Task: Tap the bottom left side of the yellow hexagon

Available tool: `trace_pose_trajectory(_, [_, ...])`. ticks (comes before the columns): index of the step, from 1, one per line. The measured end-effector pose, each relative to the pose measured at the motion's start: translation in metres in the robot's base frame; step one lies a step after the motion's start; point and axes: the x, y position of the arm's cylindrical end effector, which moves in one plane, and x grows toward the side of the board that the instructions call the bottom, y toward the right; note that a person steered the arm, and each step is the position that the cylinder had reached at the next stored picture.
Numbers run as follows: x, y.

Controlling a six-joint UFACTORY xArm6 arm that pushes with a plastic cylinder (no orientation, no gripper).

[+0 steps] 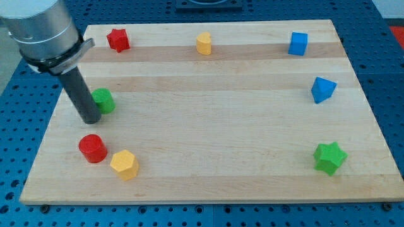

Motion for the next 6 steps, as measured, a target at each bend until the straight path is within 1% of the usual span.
trace_pose_trajectory(1, [0.017, -0.069])
trace_pose_trajectory(2, [0.033, -0.068])
trace_pose_trajectory(3, [0.097, -0.044])
trace_pose_trajectory(4, [0.126, -0.016])
trace_pose_trajectory(5, [0.134, -0.002])
trace_pose_trajectory(6, [0.127, 0.065])
